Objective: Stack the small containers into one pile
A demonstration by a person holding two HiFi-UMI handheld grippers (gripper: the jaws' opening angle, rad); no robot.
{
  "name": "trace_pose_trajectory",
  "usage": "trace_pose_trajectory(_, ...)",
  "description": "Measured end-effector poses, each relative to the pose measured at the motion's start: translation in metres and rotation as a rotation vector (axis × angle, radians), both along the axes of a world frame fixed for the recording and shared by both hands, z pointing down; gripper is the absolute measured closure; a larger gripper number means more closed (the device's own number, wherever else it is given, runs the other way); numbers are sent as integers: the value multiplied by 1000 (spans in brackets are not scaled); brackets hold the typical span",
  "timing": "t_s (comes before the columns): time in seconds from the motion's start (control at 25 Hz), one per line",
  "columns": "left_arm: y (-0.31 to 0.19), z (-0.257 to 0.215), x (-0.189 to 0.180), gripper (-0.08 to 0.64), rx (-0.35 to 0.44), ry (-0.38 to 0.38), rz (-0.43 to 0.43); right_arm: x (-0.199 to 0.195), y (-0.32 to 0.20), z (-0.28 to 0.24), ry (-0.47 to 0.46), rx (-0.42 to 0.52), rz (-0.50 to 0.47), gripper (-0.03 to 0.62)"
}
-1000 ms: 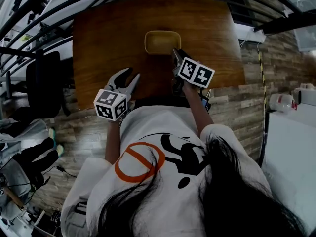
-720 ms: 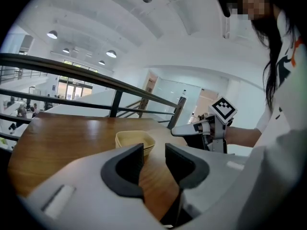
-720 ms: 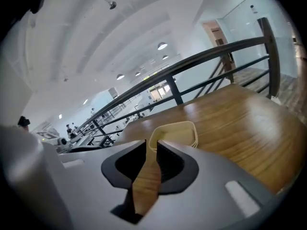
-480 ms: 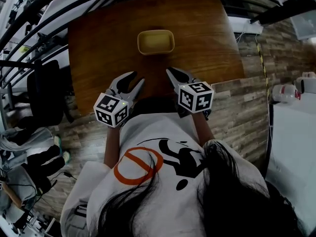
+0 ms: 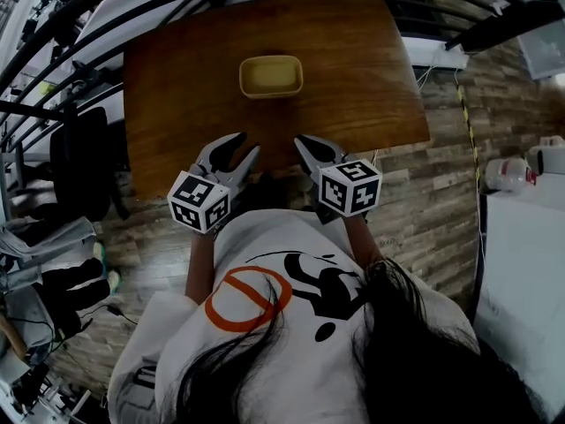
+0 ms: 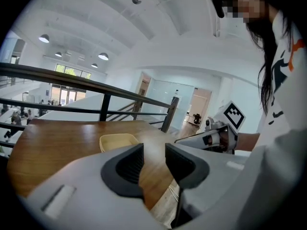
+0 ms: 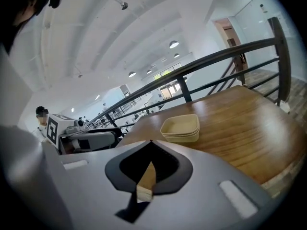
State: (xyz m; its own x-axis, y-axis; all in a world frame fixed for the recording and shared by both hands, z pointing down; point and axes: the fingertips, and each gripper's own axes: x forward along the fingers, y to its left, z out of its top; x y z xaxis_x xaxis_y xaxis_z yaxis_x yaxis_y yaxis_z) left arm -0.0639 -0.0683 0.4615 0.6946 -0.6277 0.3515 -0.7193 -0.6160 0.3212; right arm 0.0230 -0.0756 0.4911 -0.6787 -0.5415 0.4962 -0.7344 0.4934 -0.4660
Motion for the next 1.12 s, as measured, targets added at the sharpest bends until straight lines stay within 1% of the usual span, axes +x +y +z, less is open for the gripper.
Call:
trace_pose_trajectory(0.32,49,-20,48,431,21,26,0,39,62,-18,-10,21,-20,571)
trace_pose_trajectory(0.52,99,-27,85,443,33,31,32,64,112,-24,-20,29,-36,571)
trace_pose_trajectory(0.68,139,-31,112,446,38,23,31,83,152,-31,-29,48,-61,571)
trace_pose_trajectory(0.88,186,-31,123,446,32,0,11,92,191,-38,-49,72,-91,571)
trace_pose_trajectory(1.12,240,-26,129,446,1,-42,-10,92,235,-40,-62,88,-137,571)
